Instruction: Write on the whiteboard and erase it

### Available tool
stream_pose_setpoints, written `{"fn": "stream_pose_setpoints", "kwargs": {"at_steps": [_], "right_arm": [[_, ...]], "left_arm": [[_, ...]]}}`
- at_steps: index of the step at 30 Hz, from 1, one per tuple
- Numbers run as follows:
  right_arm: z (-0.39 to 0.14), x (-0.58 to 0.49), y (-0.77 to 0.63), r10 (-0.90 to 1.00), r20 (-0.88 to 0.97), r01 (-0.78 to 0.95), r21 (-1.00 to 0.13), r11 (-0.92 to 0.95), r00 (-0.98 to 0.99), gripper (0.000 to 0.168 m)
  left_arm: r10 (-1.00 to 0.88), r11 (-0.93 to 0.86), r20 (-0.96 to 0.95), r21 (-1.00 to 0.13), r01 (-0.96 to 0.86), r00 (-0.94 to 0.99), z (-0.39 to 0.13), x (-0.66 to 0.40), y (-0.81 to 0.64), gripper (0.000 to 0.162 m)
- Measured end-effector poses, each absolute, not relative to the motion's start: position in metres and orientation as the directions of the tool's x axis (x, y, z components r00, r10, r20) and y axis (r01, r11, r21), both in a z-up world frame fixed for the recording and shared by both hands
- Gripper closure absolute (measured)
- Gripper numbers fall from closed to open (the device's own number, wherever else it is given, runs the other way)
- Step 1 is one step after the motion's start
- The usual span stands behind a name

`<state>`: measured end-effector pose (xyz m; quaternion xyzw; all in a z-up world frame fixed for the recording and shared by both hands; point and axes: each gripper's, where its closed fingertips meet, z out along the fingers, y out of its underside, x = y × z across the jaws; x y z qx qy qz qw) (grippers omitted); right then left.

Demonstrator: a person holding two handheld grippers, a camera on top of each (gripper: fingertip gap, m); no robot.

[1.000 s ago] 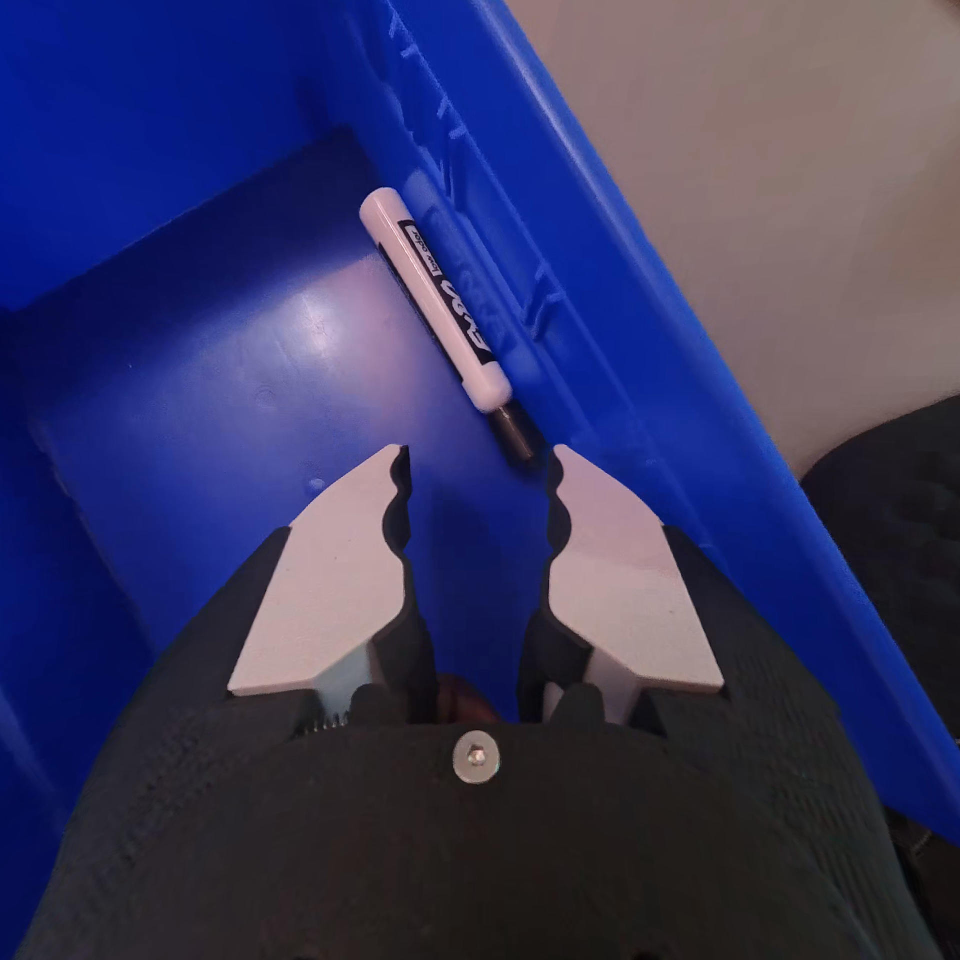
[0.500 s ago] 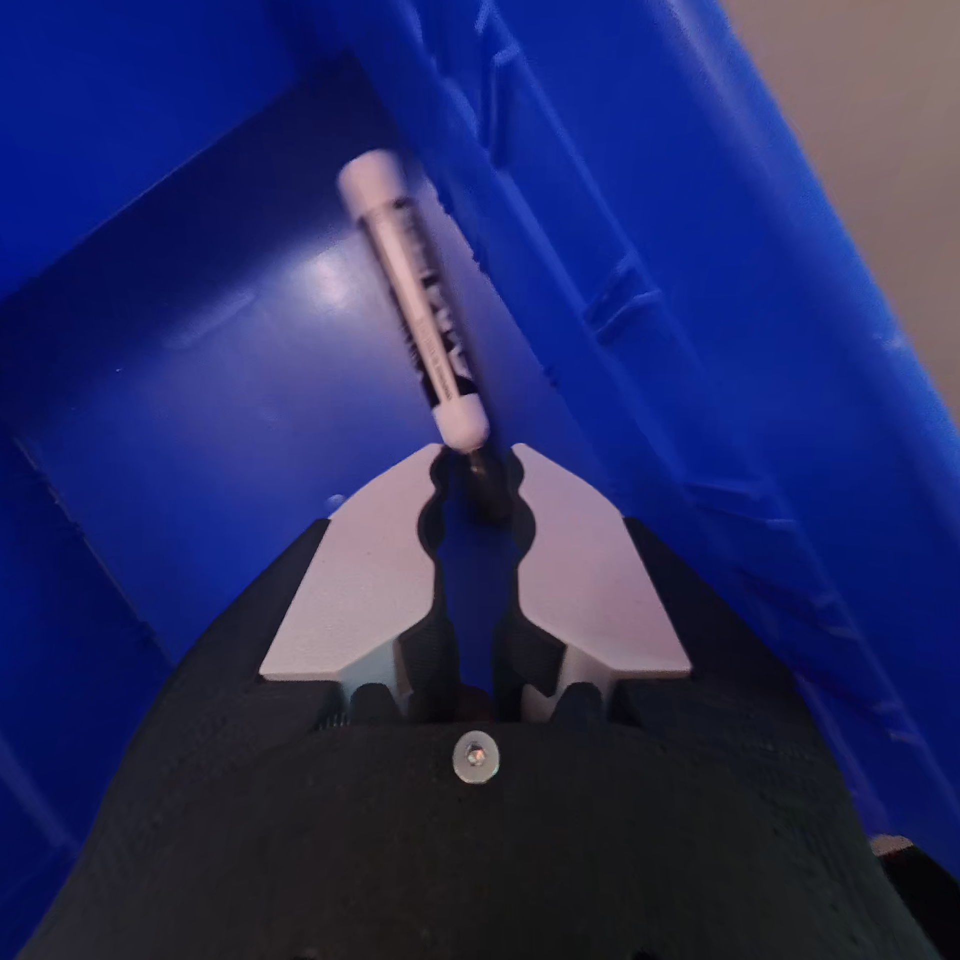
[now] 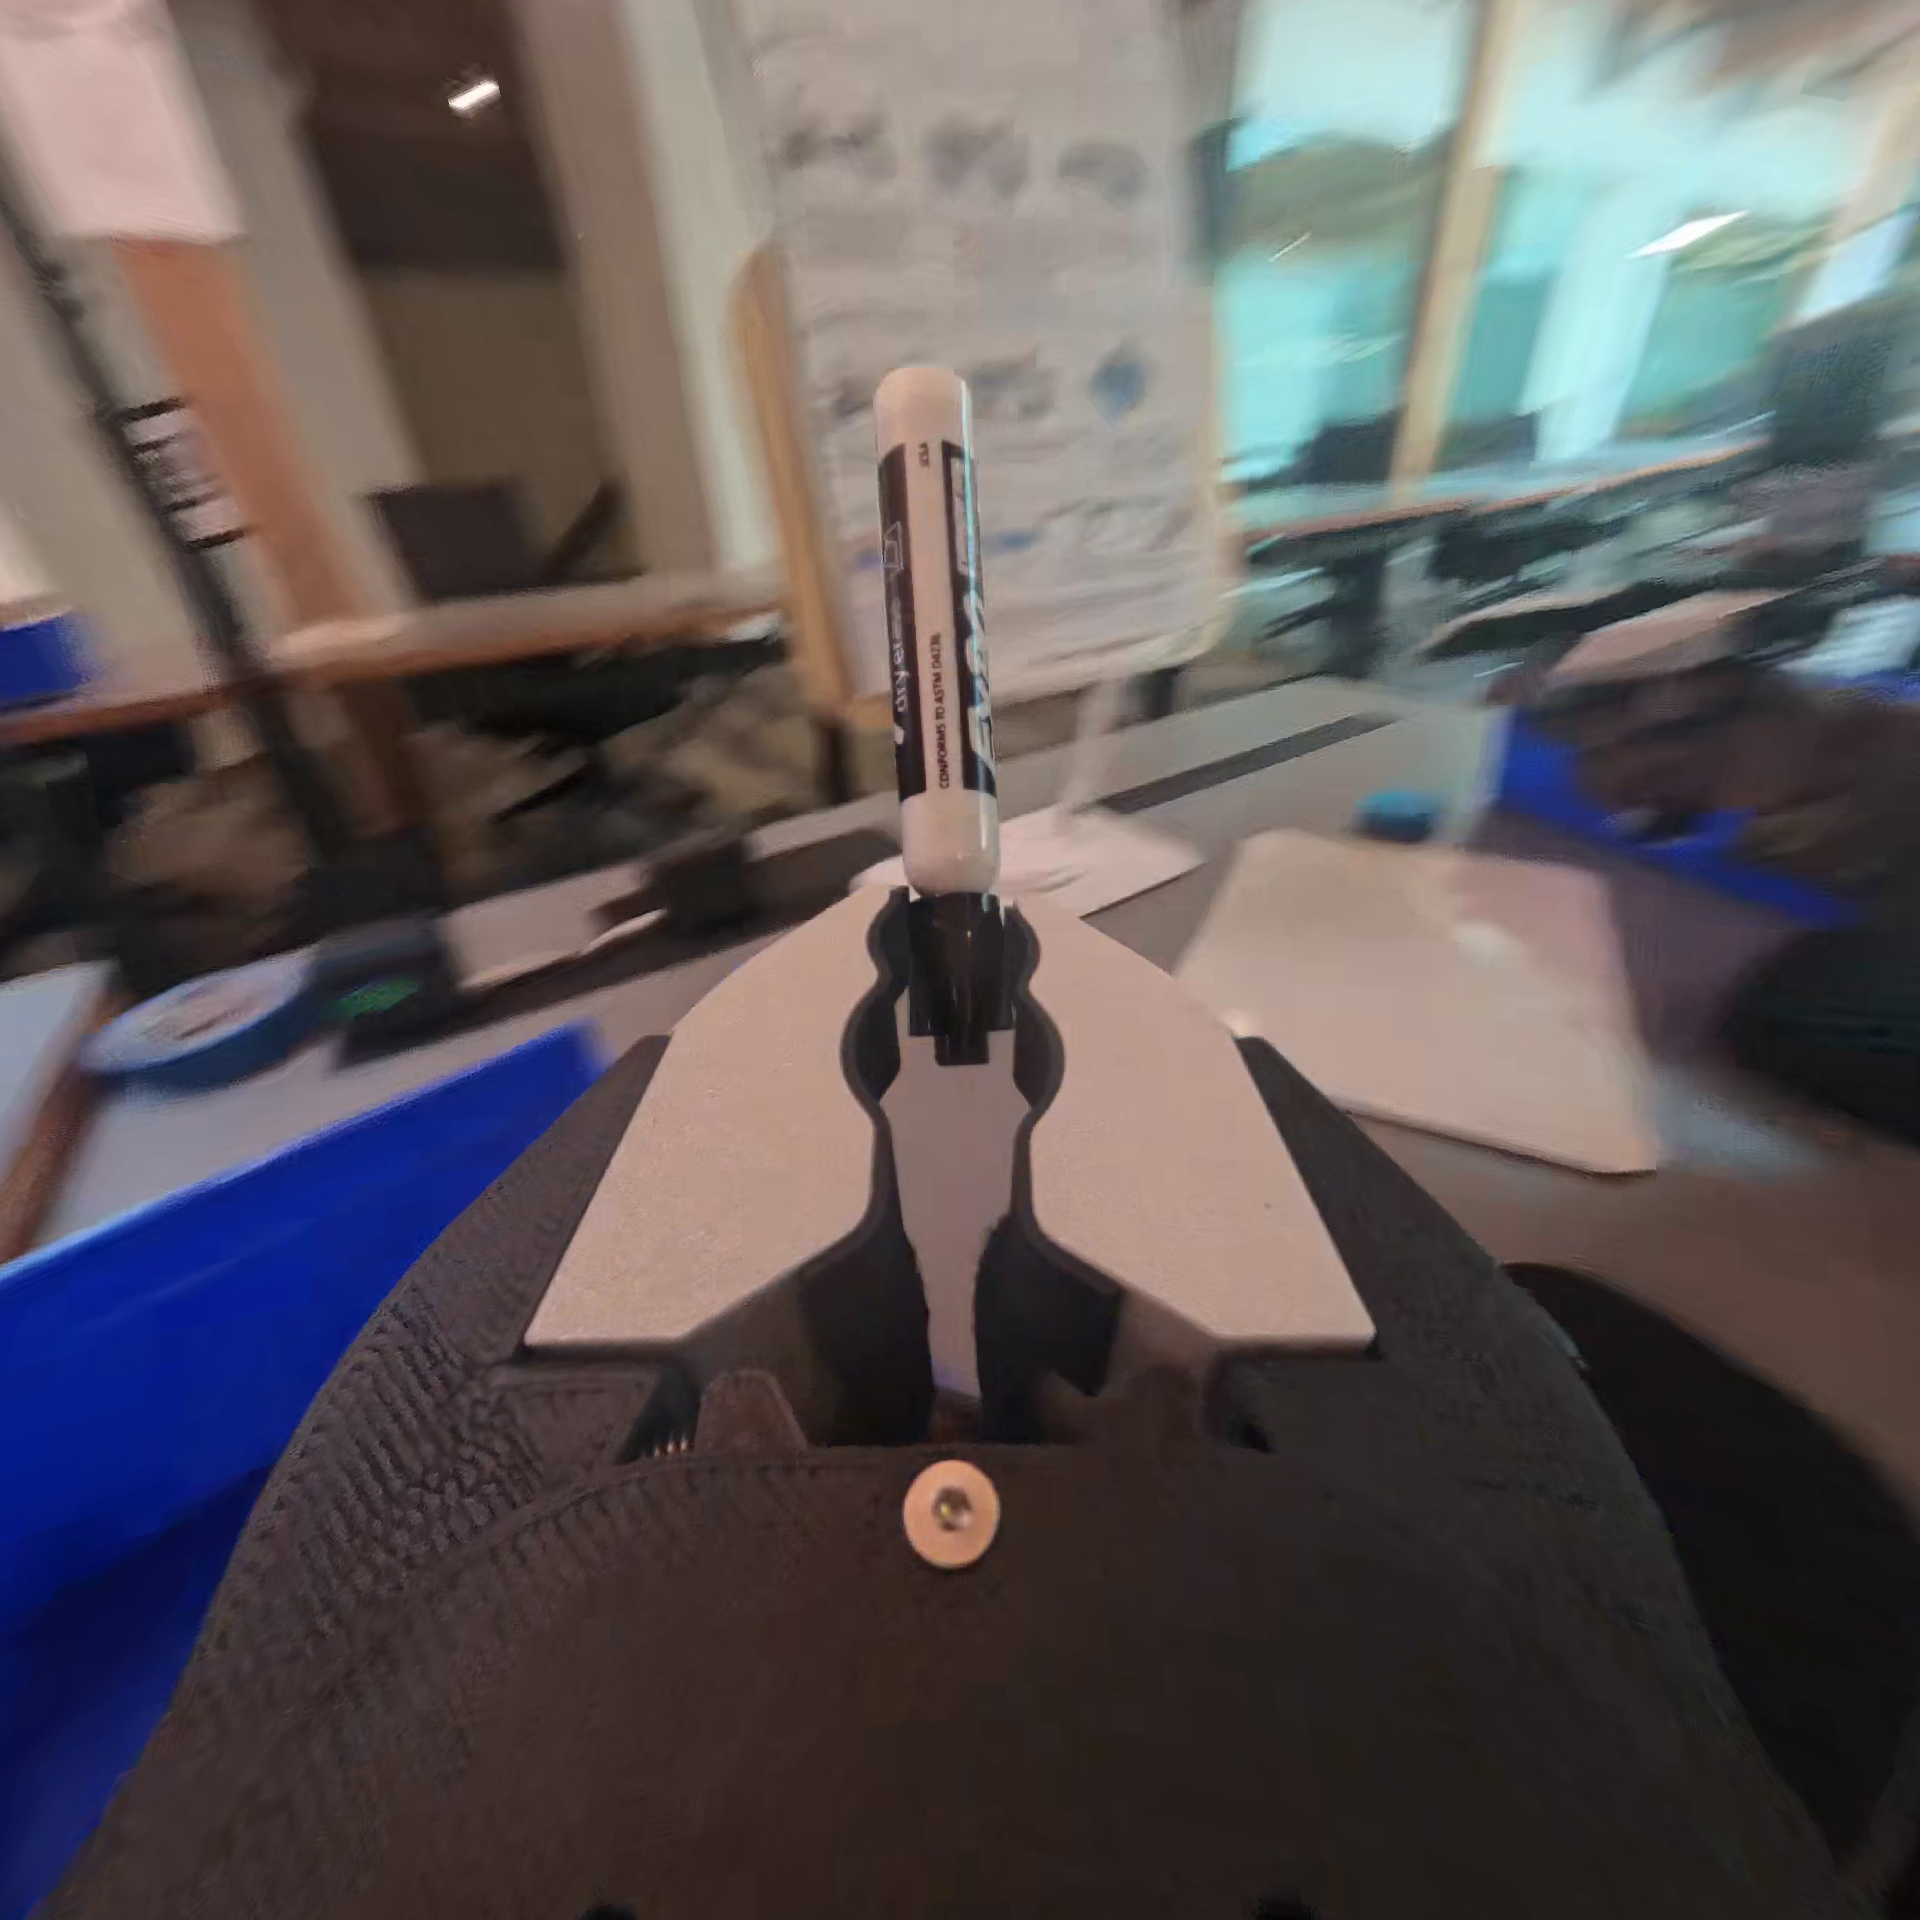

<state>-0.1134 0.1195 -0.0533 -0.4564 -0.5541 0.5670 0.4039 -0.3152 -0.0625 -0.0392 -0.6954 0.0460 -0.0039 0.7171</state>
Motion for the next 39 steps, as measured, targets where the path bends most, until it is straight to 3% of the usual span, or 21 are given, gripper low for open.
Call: {"fn": "stream_pose_setpoints", "kwargs": {"at_steps": [4,9,10,12,18,23,26,35,39], "right_arm": [[-0.023,-0.133,0.037,0.848,-0.069,-0.054,-0.992,-0.115,-0.526,0.104],[-0.019,-0.141,-0.011,0.751,-0.031,-0.037,-0.997,-0.074,-0.660,0.103],[-0.019,-0.138,-0.017,0.732,-0.013,-0.048,-0.997,-0.062,-0.681,0.108],[-0.024,-0.129,-0.026,0.702,0.040,-0.071,-0.997,-0.015,-0.711,0.136],[-0.032,-0.115,-0.012,0.767,0.129,-0.123,-0.990,0.066,-0.629,0.139],[-0.036,-0.111,-0.002,0.799,0.126,-0.130,-0.990,0.060,-0.588,0.140],[-0.039,-0.107,0.009,0.828,0.105,-0.132,-0.991,0.038,-0.550,0.139],[-0.043,-0.090,0.039,0.872,-0.016,-0.145,-0.984,-0.100,-0.488,0.140],[-0.047,-0.080,0.048,0.884,-0.030,-0.146,-0.983,-0.111,-0.467,0.140]], "left_arm": [[-0.390,0.067,-0.064,-0.997,-0.041,0.919,-0.034,-0.225,-0.039,0.145],[-0.644,-0.017,-0.083,-0.992,-0.122,0.761,-0.064,-0.136,-0.019,0.145],[-0.671,-0.035,-0.083,-0.989,-0.142,0.736,-0.069,-0.127,-0.016,0.145],[-0.707,-0.052,-0.098,-0.980,-0.190,0.701,-0.077,-0.114,-0.012,0.145],[-0.723,-0.056,-0.120,-0.971,-0.231,0.681,-0.081,-0.106,0.002,0.144],[-0.680,-0.074,-0.221,-0.928,-0.365,0.700,-0.101,-0.101,0.024,0.129],[-0.688,-0.052,-0.287,-0.896,-0.440,0.666,-0.109,-0.093,0.031,0.142],[-0.700,-0.069,-0.375,-0.812,-0.580,0.608,-0.121,-0.082,0.054,0.134],[-0.728,-0.068,-0.360,-0.809,-0.584,0.584,-0.124,-0.072,0.058,0.141]]}}
